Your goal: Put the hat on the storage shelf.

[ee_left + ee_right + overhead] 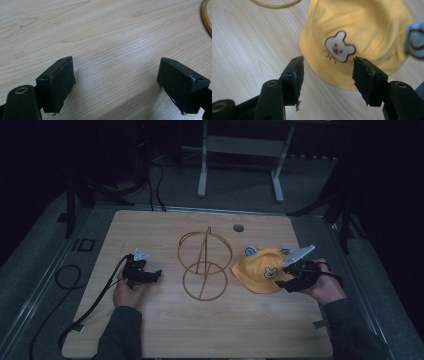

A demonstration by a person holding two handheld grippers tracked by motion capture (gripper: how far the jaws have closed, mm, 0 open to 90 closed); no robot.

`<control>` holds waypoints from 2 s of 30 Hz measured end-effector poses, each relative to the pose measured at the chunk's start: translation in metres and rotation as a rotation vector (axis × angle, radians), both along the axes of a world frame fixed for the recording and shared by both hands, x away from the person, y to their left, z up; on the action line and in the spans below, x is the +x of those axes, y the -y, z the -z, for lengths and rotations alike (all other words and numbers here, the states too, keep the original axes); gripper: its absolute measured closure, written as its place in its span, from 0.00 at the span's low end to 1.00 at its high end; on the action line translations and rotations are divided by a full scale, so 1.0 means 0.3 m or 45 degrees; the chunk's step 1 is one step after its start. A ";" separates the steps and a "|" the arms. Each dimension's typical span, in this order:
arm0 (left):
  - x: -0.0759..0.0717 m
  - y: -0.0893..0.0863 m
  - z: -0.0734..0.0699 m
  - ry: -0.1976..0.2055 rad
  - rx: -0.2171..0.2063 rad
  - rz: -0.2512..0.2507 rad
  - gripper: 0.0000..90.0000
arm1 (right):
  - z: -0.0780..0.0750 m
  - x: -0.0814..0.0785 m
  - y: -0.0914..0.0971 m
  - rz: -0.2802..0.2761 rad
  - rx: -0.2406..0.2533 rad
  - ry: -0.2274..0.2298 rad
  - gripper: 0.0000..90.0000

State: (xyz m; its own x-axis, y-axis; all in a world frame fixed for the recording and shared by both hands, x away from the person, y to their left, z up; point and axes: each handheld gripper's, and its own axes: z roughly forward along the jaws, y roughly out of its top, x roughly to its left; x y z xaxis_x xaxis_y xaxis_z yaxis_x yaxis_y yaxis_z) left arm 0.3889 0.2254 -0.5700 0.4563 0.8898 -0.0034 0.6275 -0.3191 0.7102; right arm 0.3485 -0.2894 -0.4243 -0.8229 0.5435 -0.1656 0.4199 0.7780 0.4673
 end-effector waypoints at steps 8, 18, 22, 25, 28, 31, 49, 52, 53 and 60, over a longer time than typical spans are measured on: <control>0.000 0.000 0.000 0.000 -0.001 0.000 0.16 | -0.059 0.044 -0.026 0.003 -0.002 0.029 0.45; 0.000 0.000 -0.001 -0.003 0.000 0.001 0.16 | -0.108 0.102 -0.044 -0.004 -0.043 0.009 0.42; 0.000 0.000 -0.001 -0.003 0.000 0.001 0.16 | -0.117 0.137 -0.059 0.002 -0.076 -0.003 0.41; 0.000 0.000 0.000 0.000 -0.001 0.000 0.16 | -0.122 0.170 -0.078 0.010 -0.089 -0.026 0.39; 0.000 0.000 0.000 0.000 -0.001 0.000 0.16 | -0.127 0.186 -0.089 0.010 -0.097 -0.038 0.38; 0.001 0.000 0.000 0.000 0.001 0.002 0.16 | -0.135 0.216 -0.101 0.024 -0.109 -0.045 0.36; 0.001 0.001 0.000 -0.001 0.000 0.003 0.16 | -0.057 0.342 -0.136 0.092 -0.200 -0.129 0.35; 0.001 0.000 0.000 -0.002 0.002 0.005 0.16 | -0.040 0.358 -0.140 0.113 -0.209 -0.141 0.36; 0.001 0.000 0.000 -0.001 0.002 0.005 0.16 | -0.032 0.363 -0.142 0.115 -0.217 -0.146 0.37; 0.002 0.000 0.000 -0.002 0.002 0.005 0.16 | 0.010 0.376 -0.156 0.069 -0.267 -0.194 0.63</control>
State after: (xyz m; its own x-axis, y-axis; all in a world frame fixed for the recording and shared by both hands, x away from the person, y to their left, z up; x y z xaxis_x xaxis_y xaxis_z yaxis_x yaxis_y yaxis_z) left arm 0.3893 0.2253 -0.5699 0.4599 0.8880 -0.0025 0.6272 -0.3228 0.7088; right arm 0.4613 -0.2425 -0.4272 -0.8175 0.5544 -0.1557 0.5169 0.8257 0.2261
